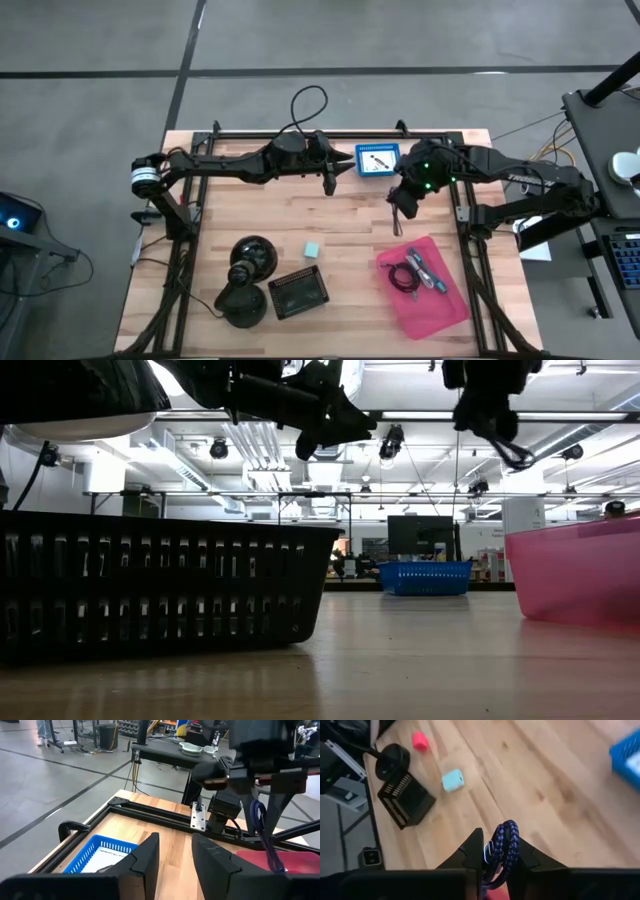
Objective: Pick and place items into bin
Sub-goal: Put the violet charger cable into the pink bin
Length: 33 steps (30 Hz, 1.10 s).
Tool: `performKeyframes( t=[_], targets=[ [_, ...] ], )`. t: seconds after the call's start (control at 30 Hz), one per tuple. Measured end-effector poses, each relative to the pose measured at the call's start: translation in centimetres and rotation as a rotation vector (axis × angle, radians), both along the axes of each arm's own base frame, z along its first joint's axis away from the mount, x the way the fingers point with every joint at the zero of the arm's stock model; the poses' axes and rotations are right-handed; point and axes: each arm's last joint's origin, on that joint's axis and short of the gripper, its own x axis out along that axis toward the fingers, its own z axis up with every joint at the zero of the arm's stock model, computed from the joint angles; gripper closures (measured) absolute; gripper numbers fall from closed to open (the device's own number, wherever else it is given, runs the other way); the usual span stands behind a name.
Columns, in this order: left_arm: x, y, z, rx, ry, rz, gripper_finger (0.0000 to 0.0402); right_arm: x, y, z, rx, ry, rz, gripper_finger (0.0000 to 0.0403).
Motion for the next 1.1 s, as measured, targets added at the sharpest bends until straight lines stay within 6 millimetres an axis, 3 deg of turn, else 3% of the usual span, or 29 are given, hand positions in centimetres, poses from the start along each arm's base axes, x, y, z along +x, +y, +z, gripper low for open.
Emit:
performKeyframes(
  t=[0.43,0.8,1.1],
  targets=[
    [-0.1,0.0,-0.2,-0.005,0.027,0.000,0.0301,-0.9,2.8,-0.4,0.258,0.133,0.031,0.0368],
    [-0.1,0.0,-0.6,0.019,0.059,-0.004,0.0301,-1.9,7.6,-4.0,0.351,0.382,0.080,0.0368],
    [-0.1,0.0,-0.5,0.019,0.059,-0.004,0.0301,-2.9,9.2,-7.4,0.375,0.529,0.043,0.0368]
  ],
)
